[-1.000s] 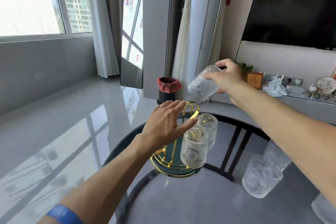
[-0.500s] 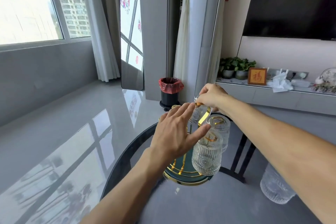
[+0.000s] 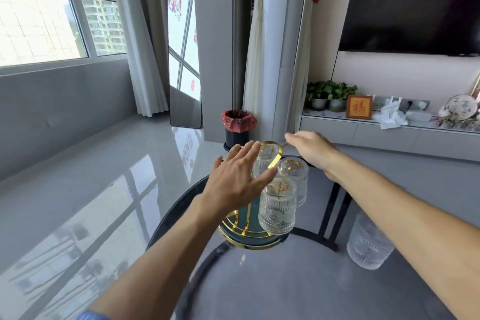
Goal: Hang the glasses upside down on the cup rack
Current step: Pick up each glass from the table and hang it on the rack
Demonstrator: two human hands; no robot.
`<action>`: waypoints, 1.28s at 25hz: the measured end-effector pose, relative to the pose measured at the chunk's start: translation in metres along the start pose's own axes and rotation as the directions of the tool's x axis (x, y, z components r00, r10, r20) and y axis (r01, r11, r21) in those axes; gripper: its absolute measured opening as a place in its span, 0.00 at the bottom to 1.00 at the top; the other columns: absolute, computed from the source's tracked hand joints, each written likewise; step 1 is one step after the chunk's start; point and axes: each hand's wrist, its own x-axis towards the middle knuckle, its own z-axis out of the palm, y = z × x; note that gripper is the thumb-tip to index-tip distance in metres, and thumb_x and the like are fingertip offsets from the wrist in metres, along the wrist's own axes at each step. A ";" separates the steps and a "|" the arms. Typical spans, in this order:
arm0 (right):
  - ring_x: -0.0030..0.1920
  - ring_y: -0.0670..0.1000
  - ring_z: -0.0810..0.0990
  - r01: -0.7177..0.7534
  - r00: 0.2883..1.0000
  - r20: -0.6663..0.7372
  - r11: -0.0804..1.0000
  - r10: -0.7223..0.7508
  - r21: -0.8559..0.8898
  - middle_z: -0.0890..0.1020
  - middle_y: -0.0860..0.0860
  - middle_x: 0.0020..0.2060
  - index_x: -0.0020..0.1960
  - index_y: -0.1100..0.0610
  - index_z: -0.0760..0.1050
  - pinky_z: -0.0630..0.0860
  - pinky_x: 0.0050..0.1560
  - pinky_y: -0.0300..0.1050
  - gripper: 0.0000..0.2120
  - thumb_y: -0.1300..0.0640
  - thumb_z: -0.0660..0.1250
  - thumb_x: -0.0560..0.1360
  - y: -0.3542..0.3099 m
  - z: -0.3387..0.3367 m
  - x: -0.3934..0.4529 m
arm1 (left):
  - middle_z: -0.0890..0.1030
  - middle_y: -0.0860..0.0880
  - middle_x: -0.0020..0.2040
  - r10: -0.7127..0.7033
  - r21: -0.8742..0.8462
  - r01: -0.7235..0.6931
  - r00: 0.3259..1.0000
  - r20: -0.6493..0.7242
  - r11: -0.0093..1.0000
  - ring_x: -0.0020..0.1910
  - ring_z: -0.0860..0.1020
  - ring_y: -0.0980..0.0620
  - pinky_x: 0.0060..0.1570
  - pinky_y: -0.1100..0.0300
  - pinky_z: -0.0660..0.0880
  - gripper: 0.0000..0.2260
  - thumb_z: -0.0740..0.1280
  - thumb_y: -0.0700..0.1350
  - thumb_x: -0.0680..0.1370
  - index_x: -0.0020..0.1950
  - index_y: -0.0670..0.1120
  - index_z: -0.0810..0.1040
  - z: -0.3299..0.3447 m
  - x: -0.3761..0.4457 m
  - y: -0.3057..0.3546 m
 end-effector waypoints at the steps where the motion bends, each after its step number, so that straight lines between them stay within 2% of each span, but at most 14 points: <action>1: 0.53 0.52 0.75 0.039 0.998 -0.051 0.999 -0.039 0.009 0.80 0.51 0.56 0.53 0.54 0.79 0.69 0.49 0.49 0.17 0.43 0.59 0.77 0.011 -0.011 -0.021 | 0.54 0.51 0.81 -0.030 0.020 0.029 0.999 0.030 0.999 0.79 0.52 0.48 0.74 0.39 0.51 0.36 0.54 0.68 0.78 0.80 0.51 0.52 -0.001 0.000 0.004; 2: 0.52 0.51 0.76 0.069 0.994 -0.090 0.997 -0.067 0.017 0.82 0.50 0.53 0.50 0.54 0.79 0.71 0.50 0.49 0.15 0.45 0.60 0.77 0.024 -0.021 -0.044 | 0.53 0.50 0.81 -0.060 0.044 0.058 0.998 0.035 0.997 0.79 0.51 0.48 0.75 0.39 0.50 0.36 0.55 0.67 0.78 0.81 0.50 0.51 -0.001 -0.002 0.011; 4: 0.52 0.49 0.79 0.100 0.986 -0.138 0.993 -0.090 0.069 0.82 0.49 0.49 0.45 0.52 0.80 0.72 0.53 0.48 0.10 0.49 0.63 0.76 0.059 -0.037 -0.090 | 0.55 0.47 0.81 -0.071 0.092 0.078 0.994 -0.082 0.993 0.79 0.52 0.47 0.75 0.41 0.49 0.34 0.58 0.63 0.79 0.80 0.48 0.55 0.008 -0.011 0.030; 6: 0.50 0.44 0.80 0.088 0.981 -0.187 0.982 -0.057 0.167 0.83 0.47 0.49 0.43 0.51 0.80 0.73 0.52 0.45 0.06 0.53 0.66 0.76 0.101 -0.047 -0.135 | 0.60 0.45 0.79 0.020 0.078 -0.002 0.974 -0.228 0.997 0.78 0.56 0.46 0.75 0.44 0.53 0.31 0.61 0.58 0.79 0.78 0.46 0.60 0.027 -0.029 0.059; 7: 0.49 0.42 0.81 0.065 0.976 -0.216 0.977 -0.020 0.204 0.83 0.46 0.48 0.42 0.51 0.80 0.74 0.50 0.43 0.05 0.54 0.67 0.76 0.123 -0.050 -0.155 | 0.61 0.45 0.79 0.079 0.059 -0.067 0.966 -0.245 0.996 0.77 0.58 0.45 0.75 0.45 0.54 0.31 0.61 0.57 0.79 0.78 0.46 0.61 0.040 -0.039 0.077; 9: 0.47 0.40 0.81 -0.013 0.965 -0.248 0.966 0.079 0.258 0.84 0.43 0.46 0.41 0.49 0.80 0.73 0.45 0.41 0.05 0.55 0.68 0.75 0.164 -0.049 -0.191 | 0.61 0.45 0.79 0.166 0.045 -0.160 0.972 -0.168 0.986 0.77 0.58 0.46 0.76 0.46 0.54 0.32 0.61 0.57 0.78 0.79 0.46 0.58 0.071 -0.058 0.114; 11: 0.48 0.42 0.82 -0.063 0.958 -0.244 0.942 0.150 0.330 0.84 0.44 0.46 0.41 0.49 0.80 0.73 0.44 0.41 0.06 0.58 0.68 0.75 0.197 -0.043 -0.215 | 0.60 0.46 0.79 0.174 0.061 -0.171 0.983 -0.054 0.983 0.77 0.58 0.46 0.75 0.49 0.54 0.33 0.62 0.57 0.77 0.79 0.47 0.56 0.104 -0.068 0.143; 14: 0.47 0.42 0.82 -0.119 0.947 -0.229 0.911 0.223 0.396 0.85 0.43 0.44 0.40 0.47 0.80 0.73 0.43 0.40 0.08 0.59 0.69 0.73 0.224 -0.032 -0.231 | 0.61 0.48 0.78 0.074 -0.017 -0.073 0.997 0.032 0.997 0.75 0.61 0.45 0.72 0.51 0.59 0.37 0.65 0.58 0.76 0.80 0.47 0.54 0.139 -0.066 0.164; 18: 0.41 0.48 0.82 -0.166 0.914 -0.247 0.853 0.321 0.495 0.83 0.38 0.35 0.41 0.44 0.80 0.77 0.45 0.48 0.06 0.53 0.67 0.75 0.233 -0.028 -0.233 | 0.64 0.49 0.77 -0.031 -0.206 0.051 0.995 0.100 0.977 0.71 0.67 0.44 0.66 0.48 0.68 0.45 0.72 0.58 0.70 0.80 0.49 0.52 0.169 -0.052 0.180; 22: 0.38 0.46 0.82 -0.192 0.903 -0.225 0.812 0.366 0.551 0.83 0.41 0.33 0.39 0.43 0.80 0.76 0.41 0.44 0.06 0.52 0.68 0.74 0.231 -0.030 -0.234 | 0.66 0.46 0.75 -0.159 -0.423 0.202 0.978 0.135 0.883 0.71 0.67 0.46 0.64 0.54 0.66 0.46 0.76 0.55 0.69 0.80 0.50 0.53 0.186 -0.025 0.192; 24: 0.38 0.47 0.82 -0.238 0.899 -0.190 0.803 0.395 0.546 0.83 0.42 0.36 0.40 0.45 0.80 0.77 0.40 0.45 0.05 0.53 0.68 0.74 0.231 -0.030 -0.236 | 0.72 0.46 0.70 -0.213 -0.434 0.233 0.972 0.096 0.870 0.66 0.72 0.47 0.58 0.57 0.68 0.44 0.76 0.55 0.69 0.78 0.50 0.57 0.188 -0.017 0.193; 27: 0.45 0.48 0.81 -0.218 0.901 -0.201 0.803 0.384 0.555 0.83 0.47 0.49 0.46 0.48 0.79 0.79 0.49 0.53 0.05 0.57 0.67 0.75 0.229 -0.028 -0.234 | 0.78 0.49 0.60 -0.219 -0.462 0.203 0.976 0.020 0.863 0.54 0.76 0.50 0.49 0.60 0.68 0.40 0.75 0.56 0.64 0.73 0.55 0.64 0.180 -0.027 0.191; 29: 0.49 0.53 0.82 -0.196 0.895 -0.177 0.717 0.410 0.669 0.81 0.50 0.54 0.54 0.48 0.76 0.80 0.49 0.54 0.07 0.57 0.65 0.77 0.227 -0.025 -0.230 | 0.77 0.54 0.55 -0.199 -0.536 0.180 0.980 0.024 0.825 0.52 0.77 0.53 0.50 0.57 0.73 0.38 0.74 0.57 0.62 0.70 0.60 0.65 0.170 -0.042 0.187; 32: 0.50 0.61 0.84 -0.219 0.930 0.073 0.384 0.359 0.897 0.79 0.50 0.60 0.66 0.46 0.71 0.82 0.47 0.57 0.16 0.51 0.64 0.78 0.215 -0.012 -0.225 | 0.76 0.55 0.55 -0.149 -0.690 0.129 0.988 0.031 0.713 0.51 0.79 0.55 0.53 0.54 0.78 0.38 0.76 0.55 0.61 0.68 0.66 0.66 0.143 -0.070 0.174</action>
